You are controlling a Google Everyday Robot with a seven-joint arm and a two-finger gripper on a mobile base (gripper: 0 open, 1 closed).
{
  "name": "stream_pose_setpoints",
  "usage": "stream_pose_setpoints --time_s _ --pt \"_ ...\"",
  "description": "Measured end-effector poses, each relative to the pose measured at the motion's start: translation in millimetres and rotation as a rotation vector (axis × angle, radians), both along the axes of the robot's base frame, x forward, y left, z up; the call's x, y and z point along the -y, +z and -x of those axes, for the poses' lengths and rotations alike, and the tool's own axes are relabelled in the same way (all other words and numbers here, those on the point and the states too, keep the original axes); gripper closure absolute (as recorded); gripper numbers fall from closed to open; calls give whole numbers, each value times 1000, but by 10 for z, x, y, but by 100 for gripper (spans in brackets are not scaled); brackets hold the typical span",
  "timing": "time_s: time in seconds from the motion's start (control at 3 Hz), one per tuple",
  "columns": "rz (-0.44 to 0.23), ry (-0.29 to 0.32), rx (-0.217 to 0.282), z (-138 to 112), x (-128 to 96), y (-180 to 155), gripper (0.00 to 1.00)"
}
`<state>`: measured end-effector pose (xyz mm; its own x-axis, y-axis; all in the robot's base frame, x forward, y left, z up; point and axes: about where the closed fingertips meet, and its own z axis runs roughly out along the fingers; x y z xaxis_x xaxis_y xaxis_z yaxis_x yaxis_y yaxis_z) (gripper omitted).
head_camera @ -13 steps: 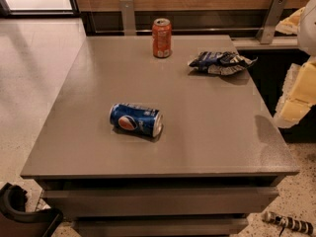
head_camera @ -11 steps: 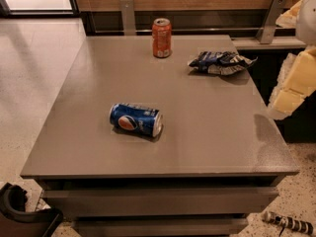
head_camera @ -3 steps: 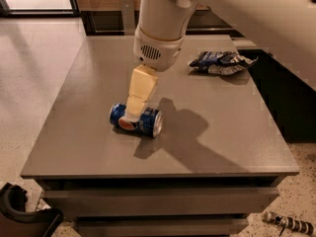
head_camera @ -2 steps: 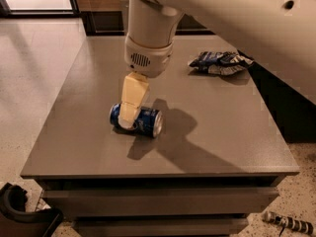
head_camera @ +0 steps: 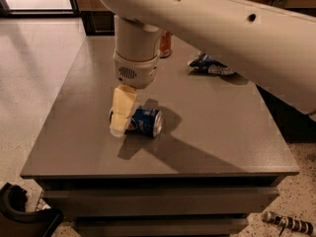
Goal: Place pepsi can upright
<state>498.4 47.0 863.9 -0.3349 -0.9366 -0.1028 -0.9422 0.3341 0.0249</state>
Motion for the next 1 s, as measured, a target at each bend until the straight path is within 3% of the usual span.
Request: stream_pose_setpoints --time_s 0.67,1.0 --pt "40 0 -1 -55 -4 -222 3" --pt "55 5 9 -53 5 -255 25"
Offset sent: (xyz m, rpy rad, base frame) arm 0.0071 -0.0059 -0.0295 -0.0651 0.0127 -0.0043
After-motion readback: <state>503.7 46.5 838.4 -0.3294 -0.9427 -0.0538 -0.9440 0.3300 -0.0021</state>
